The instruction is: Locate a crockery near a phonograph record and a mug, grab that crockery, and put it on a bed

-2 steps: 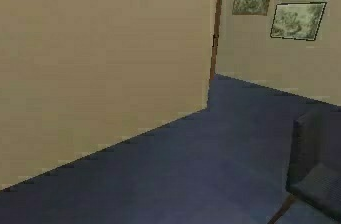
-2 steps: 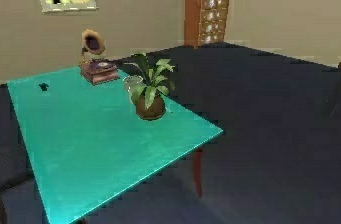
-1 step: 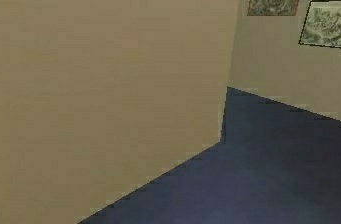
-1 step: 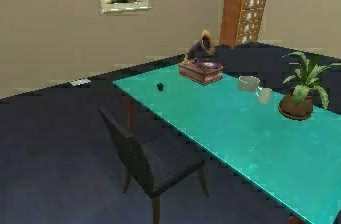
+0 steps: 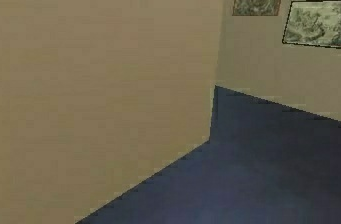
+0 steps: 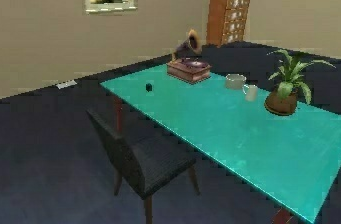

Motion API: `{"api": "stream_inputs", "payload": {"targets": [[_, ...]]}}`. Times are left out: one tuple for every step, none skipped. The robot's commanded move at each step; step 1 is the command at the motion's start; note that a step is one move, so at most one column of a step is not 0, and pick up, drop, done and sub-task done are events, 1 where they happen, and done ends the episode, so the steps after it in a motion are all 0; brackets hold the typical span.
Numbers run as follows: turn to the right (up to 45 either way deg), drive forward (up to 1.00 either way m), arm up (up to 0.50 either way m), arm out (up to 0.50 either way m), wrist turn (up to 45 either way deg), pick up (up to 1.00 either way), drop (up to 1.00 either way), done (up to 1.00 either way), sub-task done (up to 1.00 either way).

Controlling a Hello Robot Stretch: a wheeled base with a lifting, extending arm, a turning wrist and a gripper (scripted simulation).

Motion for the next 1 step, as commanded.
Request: {"api": "stream_inputs", "payload": {"targets": [[0.0,0.6,0.0,0.0,0.0,0.0,0.0,0.0,0.0]]}}
